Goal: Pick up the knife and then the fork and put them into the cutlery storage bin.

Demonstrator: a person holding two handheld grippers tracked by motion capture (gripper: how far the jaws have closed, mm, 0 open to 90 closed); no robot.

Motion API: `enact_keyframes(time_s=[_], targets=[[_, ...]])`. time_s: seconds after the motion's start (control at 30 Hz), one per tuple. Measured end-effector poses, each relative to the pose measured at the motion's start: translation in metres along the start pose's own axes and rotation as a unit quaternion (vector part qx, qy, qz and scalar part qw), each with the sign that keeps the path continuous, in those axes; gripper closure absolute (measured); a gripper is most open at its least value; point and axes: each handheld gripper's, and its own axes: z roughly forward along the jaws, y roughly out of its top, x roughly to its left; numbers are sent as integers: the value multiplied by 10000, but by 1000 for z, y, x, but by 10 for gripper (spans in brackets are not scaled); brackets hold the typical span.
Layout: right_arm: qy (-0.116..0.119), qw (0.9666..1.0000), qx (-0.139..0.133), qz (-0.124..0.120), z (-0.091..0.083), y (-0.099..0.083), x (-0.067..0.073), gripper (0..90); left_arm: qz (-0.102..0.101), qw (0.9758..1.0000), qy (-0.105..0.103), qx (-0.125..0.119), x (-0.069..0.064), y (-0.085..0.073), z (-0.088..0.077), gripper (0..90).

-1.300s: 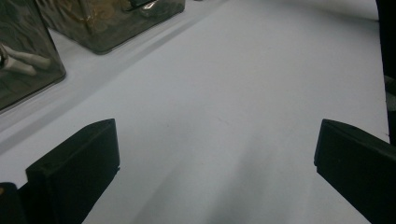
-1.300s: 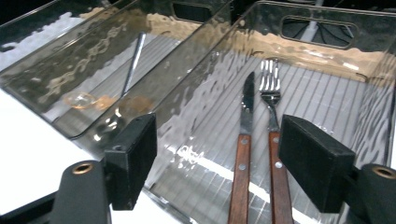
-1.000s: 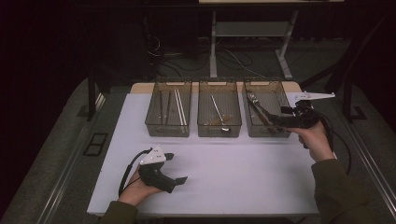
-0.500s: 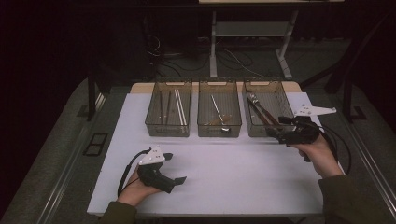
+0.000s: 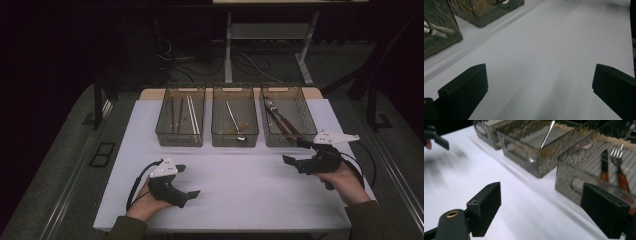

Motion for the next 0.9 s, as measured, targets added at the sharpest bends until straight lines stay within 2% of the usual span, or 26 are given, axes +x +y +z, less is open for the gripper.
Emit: enact_keyframes(time_s=[0.7,0.9], targets=[[151,9994,265,-170,1,-41,20,170,-11,10000,6,24,0,0,1,0],[199,9993,290,-151,-2,-49,21,170,-12,10000,13,20,0,0,0,0]])
